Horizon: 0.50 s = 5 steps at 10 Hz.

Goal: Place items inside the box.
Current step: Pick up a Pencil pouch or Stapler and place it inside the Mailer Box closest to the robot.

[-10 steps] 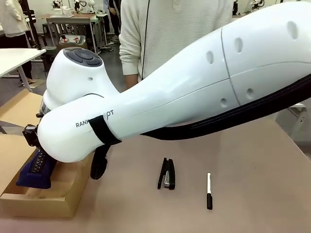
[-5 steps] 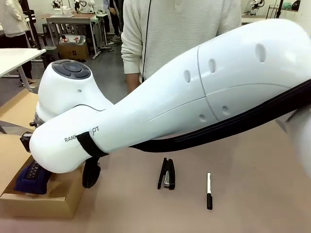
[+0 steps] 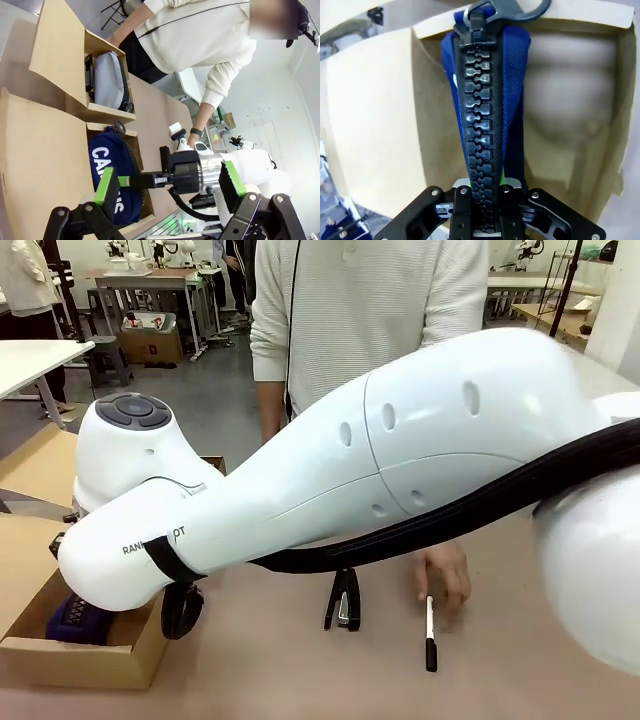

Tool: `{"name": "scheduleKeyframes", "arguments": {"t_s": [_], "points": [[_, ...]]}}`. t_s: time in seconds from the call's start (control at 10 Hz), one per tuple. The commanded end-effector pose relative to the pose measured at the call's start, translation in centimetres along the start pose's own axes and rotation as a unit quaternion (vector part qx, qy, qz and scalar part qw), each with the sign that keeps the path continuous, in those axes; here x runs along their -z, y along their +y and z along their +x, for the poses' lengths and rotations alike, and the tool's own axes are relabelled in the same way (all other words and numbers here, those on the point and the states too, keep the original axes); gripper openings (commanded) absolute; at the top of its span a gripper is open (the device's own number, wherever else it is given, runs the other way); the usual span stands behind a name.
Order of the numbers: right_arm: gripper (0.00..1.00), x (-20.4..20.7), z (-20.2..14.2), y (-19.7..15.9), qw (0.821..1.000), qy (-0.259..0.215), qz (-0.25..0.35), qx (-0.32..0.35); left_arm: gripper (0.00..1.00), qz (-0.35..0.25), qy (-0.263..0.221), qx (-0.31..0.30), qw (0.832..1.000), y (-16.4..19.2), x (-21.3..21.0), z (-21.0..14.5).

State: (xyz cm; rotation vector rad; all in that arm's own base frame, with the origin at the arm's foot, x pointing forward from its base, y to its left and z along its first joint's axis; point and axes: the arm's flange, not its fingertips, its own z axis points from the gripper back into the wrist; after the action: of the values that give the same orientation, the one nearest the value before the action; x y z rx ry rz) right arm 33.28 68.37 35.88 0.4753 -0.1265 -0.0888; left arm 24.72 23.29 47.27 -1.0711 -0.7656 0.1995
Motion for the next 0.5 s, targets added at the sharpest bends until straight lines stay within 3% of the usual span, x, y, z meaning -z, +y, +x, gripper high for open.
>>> {"name": "scheduleKeyframes", "arguments": {"t_s": [0.0,0.2,0.4], "points": [[0.07,0.55,0.18,1.35,1.000,-0.013,-0.010,0.008,1.00,-0.012,-0.008,0.011,1.000,-0.05,0.11,-0.05],[0.07,0.76,0.09,1.28,1.000,-0.014,-0.009,0.004,1.00,-0.012,-0.008,0.011,1.000,-0.05,0.11,-0.05],[0.63,0.66,0.17,1.34,1.000,-0.004,-0.006,-0.003,1.00,-0.012,-0.008,0.011,1.000,-0.05,0.11,-0.05]]}}
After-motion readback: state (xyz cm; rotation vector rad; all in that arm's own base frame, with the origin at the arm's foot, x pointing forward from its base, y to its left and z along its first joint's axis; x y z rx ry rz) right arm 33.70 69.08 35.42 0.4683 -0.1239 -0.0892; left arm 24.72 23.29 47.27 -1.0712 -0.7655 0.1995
